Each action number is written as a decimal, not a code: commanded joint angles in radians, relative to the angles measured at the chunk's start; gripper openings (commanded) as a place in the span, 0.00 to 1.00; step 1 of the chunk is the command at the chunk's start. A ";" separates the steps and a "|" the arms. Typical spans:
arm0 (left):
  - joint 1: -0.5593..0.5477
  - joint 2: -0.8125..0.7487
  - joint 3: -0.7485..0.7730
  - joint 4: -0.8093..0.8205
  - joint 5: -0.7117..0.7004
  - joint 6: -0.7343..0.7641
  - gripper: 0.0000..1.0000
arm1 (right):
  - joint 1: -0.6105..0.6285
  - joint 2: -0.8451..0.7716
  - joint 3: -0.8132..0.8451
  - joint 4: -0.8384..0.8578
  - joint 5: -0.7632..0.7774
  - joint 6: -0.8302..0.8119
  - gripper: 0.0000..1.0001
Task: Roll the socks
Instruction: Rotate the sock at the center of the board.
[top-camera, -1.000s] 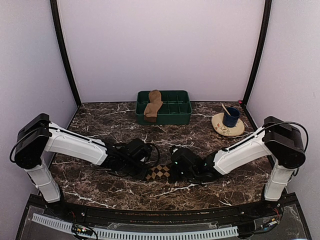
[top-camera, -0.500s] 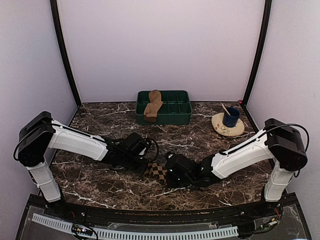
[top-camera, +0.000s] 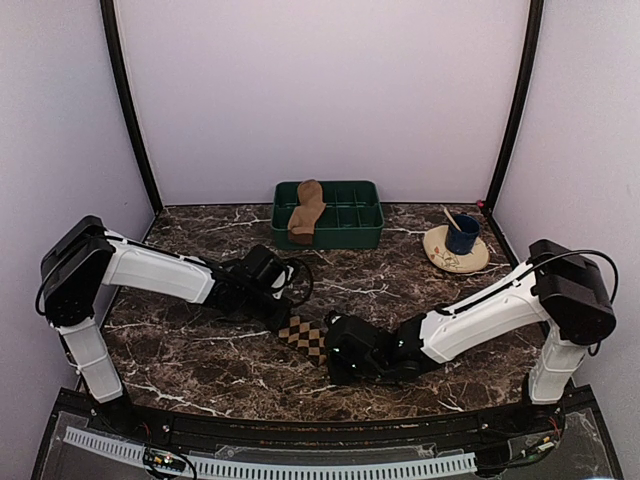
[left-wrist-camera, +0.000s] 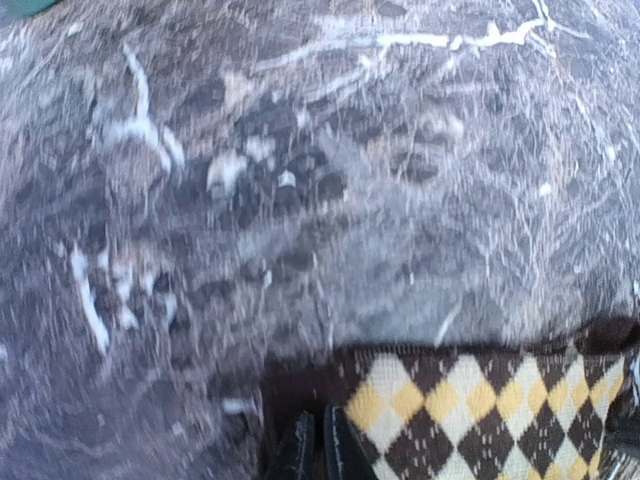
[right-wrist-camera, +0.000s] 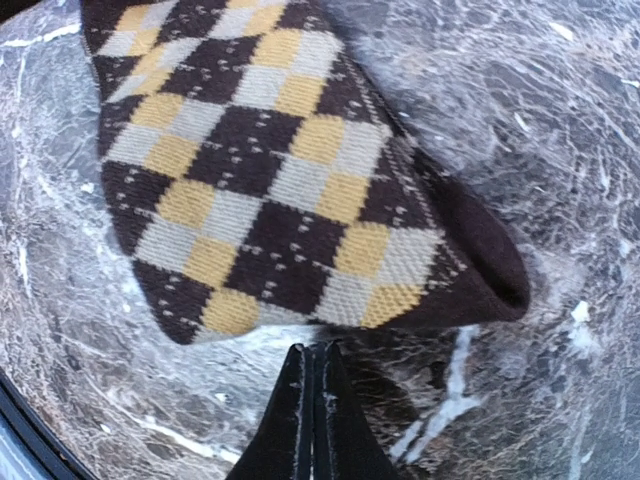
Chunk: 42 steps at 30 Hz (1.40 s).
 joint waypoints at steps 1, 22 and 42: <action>0.009 0.041 0.046 0.011 0.062 0.079 0.07 | 0.012 0.015 0.037 -0.008 -0.011 0.011 0.00; 0.003 -0.227 -0.032 0.052 0.076 -0.012 0.27 | -0.023 -0.177 0.069 -0.213 0.170 -0.142 0.20; -0.185 -0.352 -0.332 0.001 -0.139 -0.340 0.33 | -0.167 -0.023 0.129 -0.144 0.032 -0.228 0.35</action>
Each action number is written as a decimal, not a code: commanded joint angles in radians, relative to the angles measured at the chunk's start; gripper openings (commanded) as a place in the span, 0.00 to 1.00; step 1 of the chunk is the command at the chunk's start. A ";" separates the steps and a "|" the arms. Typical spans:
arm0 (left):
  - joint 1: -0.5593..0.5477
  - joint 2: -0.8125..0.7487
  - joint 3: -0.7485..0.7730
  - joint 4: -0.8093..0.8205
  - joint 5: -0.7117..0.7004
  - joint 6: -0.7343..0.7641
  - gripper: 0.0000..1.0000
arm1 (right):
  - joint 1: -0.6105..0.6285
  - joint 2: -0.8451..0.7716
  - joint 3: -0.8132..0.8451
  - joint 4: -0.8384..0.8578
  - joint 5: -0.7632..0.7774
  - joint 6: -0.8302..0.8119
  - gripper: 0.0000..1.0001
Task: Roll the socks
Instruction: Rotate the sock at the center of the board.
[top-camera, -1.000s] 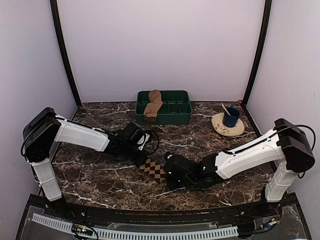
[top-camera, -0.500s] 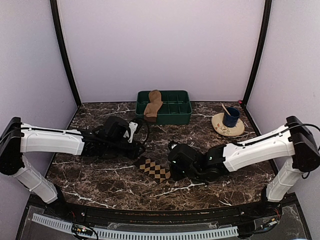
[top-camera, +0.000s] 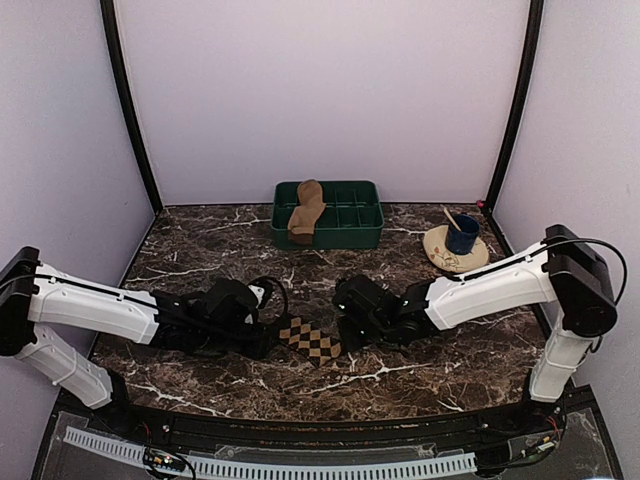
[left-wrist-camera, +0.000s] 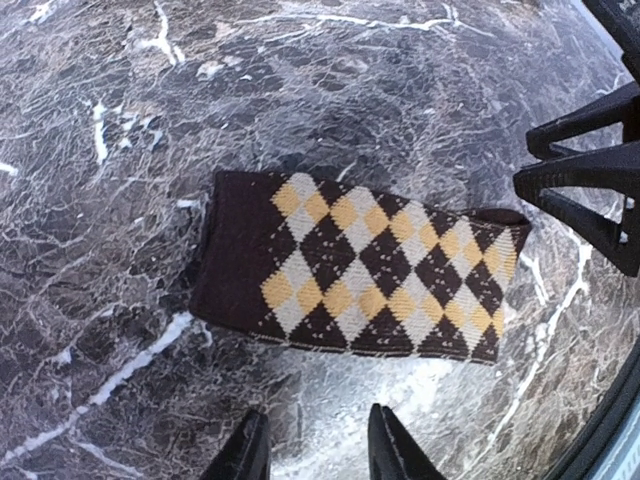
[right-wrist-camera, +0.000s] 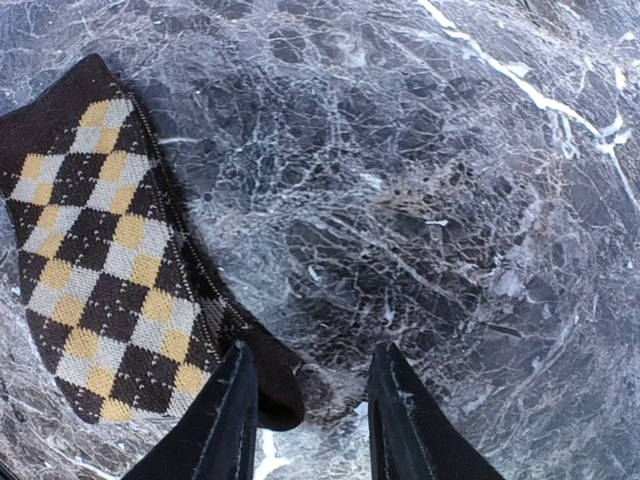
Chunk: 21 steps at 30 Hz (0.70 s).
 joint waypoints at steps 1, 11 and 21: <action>-0.007 0.040 -0.017 -0.052 -0.056 -0.080 0.32 | -0.012 0.017 0.018 0.041 -0.038 -0.008 0.35; -0.007 0.180 0.008 -0.026 -0.074 -0.091 0.32 | -0.028 0.054 0.013 0.056 -0.075 0.000 0.35; 0.015 0.279 0.050 -0.027 -0.089 -0.079 0.32 | -0.029 0.066 -0.012 0.060 -0.115 0.032 0.35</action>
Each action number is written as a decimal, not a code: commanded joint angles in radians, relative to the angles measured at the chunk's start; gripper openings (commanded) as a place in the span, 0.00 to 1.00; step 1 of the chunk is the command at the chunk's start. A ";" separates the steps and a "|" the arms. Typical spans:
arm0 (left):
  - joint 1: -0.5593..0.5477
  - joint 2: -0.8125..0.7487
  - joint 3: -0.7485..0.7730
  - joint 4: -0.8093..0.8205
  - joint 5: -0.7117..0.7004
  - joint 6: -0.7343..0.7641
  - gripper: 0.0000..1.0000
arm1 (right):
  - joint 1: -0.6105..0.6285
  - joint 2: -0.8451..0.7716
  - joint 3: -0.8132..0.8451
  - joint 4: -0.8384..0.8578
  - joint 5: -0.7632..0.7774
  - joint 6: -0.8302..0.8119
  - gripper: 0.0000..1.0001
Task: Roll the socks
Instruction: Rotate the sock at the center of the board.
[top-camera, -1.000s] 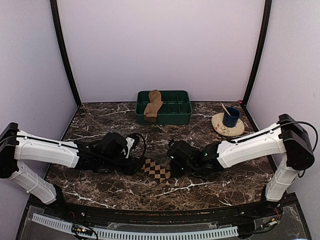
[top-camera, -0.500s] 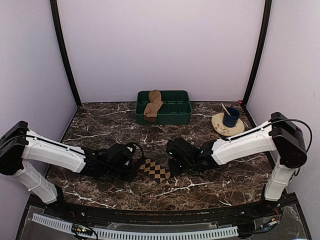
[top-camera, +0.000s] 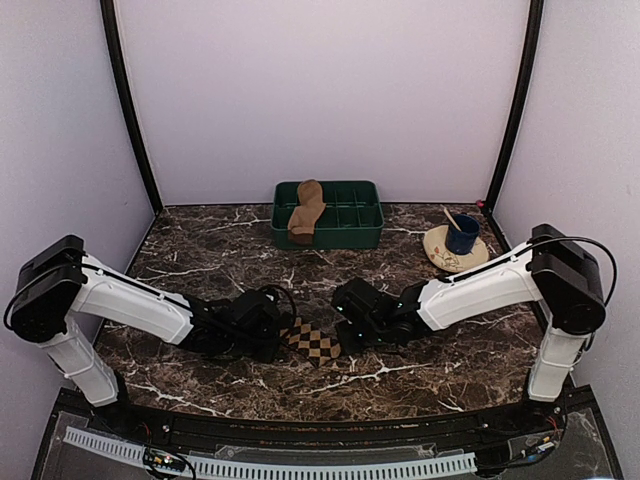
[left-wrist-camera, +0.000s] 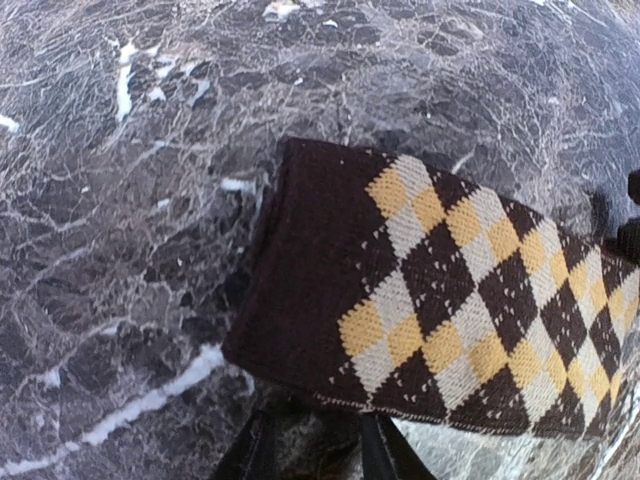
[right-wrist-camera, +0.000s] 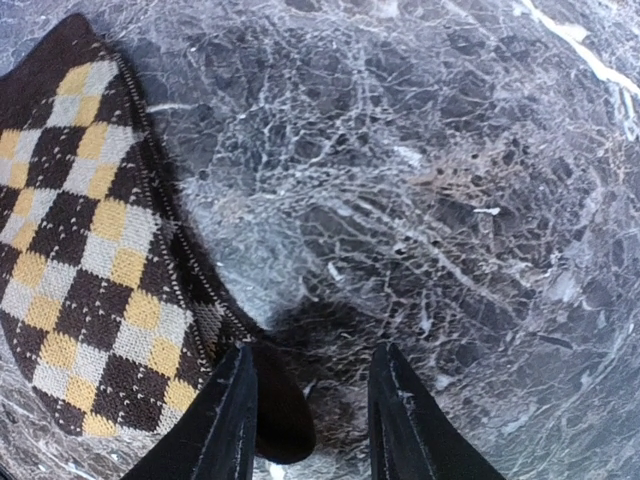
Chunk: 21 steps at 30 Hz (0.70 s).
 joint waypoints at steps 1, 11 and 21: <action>0.020 0.059 -0.005 -0.043 0.012 0.004 0.32 | -0.003 0.007 -0.015 0.029 -0.030 0.027 0.35; 0.088 0.092 0.013 0.014 0.045 0.073 0.32 | 0.053 0.011 -0.030 0.033 -0.040 0.101 0.35; 0.123 0.150 0.061 0.054 0.088 0.128 0.33 | 0.128 0.046 0.017 0.031 -0.036 0.164 0.35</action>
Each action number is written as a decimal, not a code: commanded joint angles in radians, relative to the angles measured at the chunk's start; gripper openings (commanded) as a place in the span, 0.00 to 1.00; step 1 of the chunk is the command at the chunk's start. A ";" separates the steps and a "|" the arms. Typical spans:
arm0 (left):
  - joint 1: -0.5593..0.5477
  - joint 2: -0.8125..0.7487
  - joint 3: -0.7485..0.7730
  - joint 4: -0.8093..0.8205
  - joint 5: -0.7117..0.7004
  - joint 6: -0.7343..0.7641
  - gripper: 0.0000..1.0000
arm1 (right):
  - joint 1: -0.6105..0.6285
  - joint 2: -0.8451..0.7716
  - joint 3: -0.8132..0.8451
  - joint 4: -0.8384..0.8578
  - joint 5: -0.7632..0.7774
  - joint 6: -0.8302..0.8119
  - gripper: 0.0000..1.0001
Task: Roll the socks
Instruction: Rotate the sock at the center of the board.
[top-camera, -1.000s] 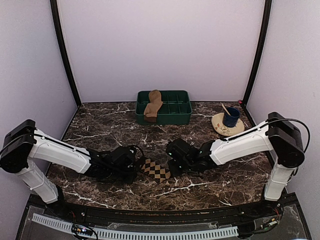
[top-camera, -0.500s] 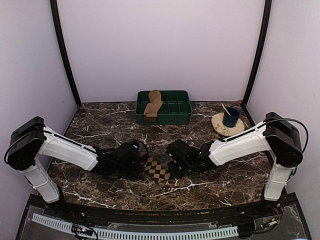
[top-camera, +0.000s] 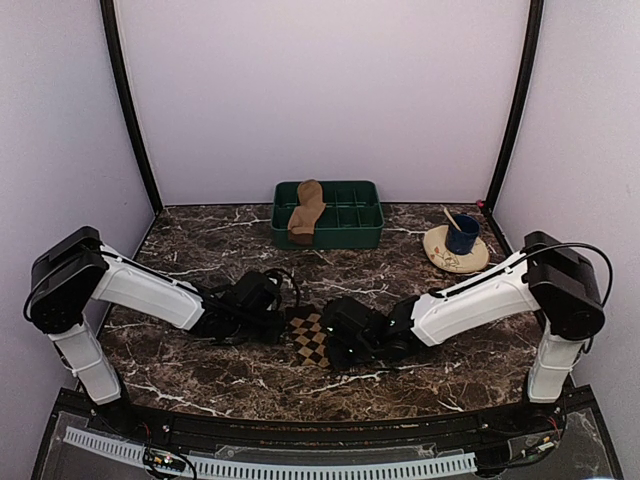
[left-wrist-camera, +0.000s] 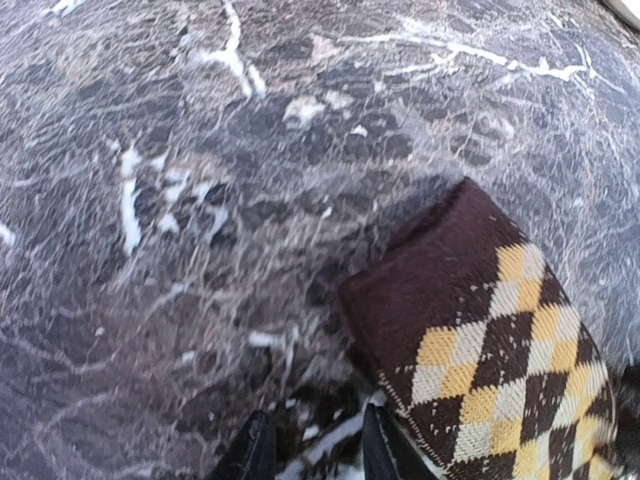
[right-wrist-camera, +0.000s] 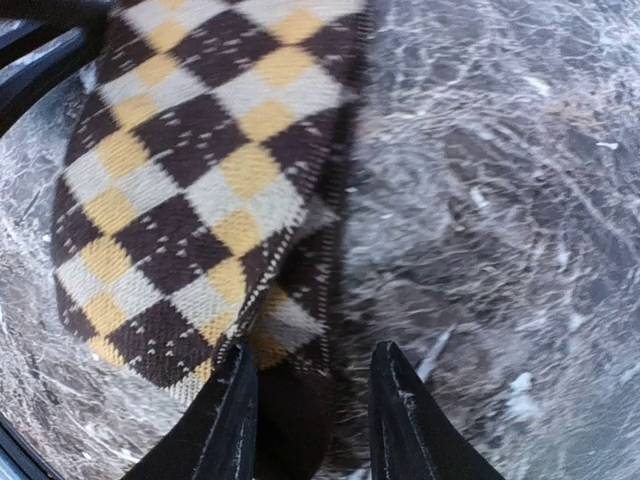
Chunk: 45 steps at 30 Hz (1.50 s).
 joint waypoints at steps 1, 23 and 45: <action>0.010 0.058 0.002 -0.068 0.051 0.029 0.34 | 0.032 0.025 0.022 0.000 0.000 0.043 0.35; 0.016 -0.174 -0.102 -0.073 0.030 0.056 0.46 | 0.024 -0.125 0.000 -0.079 0.227 -0.048 0.52; -0.092 -0.246 -0.168 0.199 0.205 0.209 0.47 | 0.098 -0.183 -0.095 0.128 0.026 -0.353 0.14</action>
